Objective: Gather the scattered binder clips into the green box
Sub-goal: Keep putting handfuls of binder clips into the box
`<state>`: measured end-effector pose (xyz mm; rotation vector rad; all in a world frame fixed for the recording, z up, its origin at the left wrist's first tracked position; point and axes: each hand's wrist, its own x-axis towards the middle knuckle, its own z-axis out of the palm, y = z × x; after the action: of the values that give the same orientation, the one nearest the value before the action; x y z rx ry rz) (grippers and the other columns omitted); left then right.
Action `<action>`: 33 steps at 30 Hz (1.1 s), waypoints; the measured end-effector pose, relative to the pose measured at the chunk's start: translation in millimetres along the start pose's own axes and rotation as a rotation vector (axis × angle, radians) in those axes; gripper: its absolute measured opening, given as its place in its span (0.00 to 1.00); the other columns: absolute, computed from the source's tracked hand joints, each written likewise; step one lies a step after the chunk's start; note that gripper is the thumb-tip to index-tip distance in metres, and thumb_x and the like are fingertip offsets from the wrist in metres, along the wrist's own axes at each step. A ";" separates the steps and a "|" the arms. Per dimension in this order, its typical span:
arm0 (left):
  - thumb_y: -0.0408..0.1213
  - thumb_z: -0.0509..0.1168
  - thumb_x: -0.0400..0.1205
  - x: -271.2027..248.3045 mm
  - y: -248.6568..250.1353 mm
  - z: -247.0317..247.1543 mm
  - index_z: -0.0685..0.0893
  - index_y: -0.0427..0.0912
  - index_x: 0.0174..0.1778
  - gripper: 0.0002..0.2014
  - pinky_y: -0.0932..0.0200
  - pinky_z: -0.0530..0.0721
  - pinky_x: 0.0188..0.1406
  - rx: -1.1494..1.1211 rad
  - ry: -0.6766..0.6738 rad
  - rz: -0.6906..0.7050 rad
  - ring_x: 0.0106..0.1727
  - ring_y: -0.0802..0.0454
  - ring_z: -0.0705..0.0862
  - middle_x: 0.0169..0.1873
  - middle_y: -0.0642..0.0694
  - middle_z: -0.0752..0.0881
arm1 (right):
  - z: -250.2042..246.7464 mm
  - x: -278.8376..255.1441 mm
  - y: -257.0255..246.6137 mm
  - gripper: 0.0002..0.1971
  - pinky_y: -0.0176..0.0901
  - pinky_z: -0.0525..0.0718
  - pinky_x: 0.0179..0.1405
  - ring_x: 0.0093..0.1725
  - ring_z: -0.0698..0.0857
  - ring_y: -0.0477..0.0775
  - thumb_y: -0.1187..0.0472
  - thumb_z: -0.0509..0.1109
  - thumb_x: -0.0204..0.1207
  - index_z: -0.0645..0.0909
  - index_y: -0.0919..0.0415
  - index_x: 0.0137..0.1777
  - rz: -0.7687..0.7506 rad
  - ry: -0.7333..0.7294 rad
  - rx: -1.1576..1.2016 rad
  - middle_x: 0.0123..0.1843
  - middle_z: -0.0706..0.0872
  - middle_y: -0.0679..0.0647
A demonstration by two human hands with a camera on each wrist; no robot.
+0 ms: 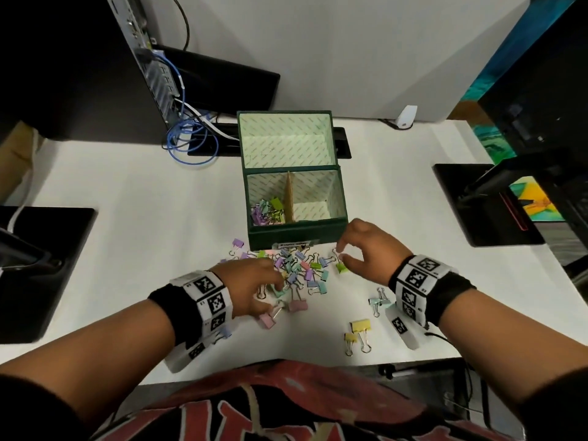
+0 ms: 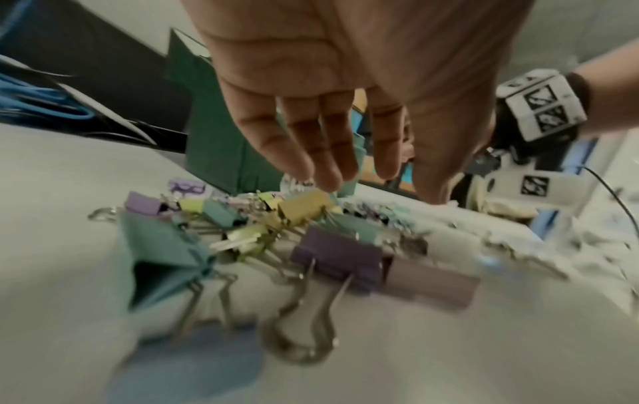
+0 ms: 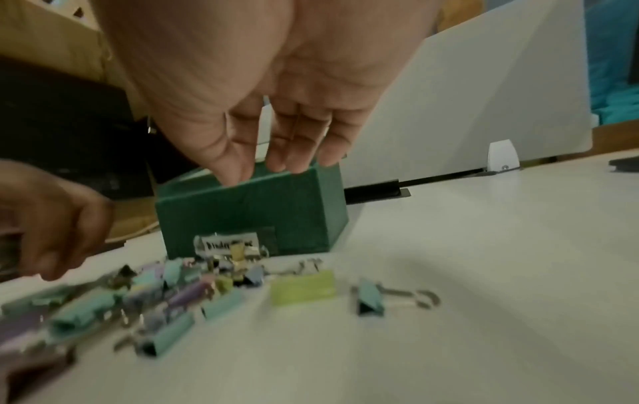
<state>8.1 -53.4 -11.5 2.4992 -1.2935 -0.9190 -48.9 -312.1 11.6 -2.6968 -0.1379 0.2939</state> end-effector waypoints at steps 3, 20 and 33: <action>0.50 0.68 0.74 6.0 9.2 8.9 0.72 0.62 0.66 0.24 0.50 0.80 0.57 0.163 -0.157 0.067 0.60 0.50 0.76 0.59 0.50 0.75 | 10.5 -3.0 4.9 0.15 0.45 0.77 0.60 0.61 0.79 0.59 0.58 0.69 0.74 0.80 0.52 0.61 0.095 -0.146 -0.083 0.62 0.77 0.57; 0.38 0.71 0.70 3.9 5.0 2.0 0.79 0.61 0.38 0.11 0.60 0.83 0.47 -0.370 -0.003 0.028 0.43 0.58 0.80 0.41 0.60 0.80 | 2.5 7.5 0.0 0.11 0.47 0.80 0.53 0.48 0.82 0.54 0.62 0.69 0.70 0.76 0.42 0.45 0.249 -0.257 0.223 0.47 0.83 0.51; 0.37 0.74 0.71 25.4 -14.9 -92.0 0.82 0.51 0.57 0.19 0.54 0.77 0.61 -0.230 0.600 -0.089 0.59 0.48 0.78 0.56 0.48 0.78 | 31.6 9.9 -49.6 0.20 0.53 0.80 0.62 0.60 0.79 0.59 0.62 0.69 0.71 0.79 0.52 0.63 -0.131 -0.666 -0.129 0.62 0.76 0.57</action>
<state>84.1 -75.2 44.0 2.3862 -0.8351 -0.2617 -49.0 -253.1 2.5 -2.5857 -0.5363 1.1619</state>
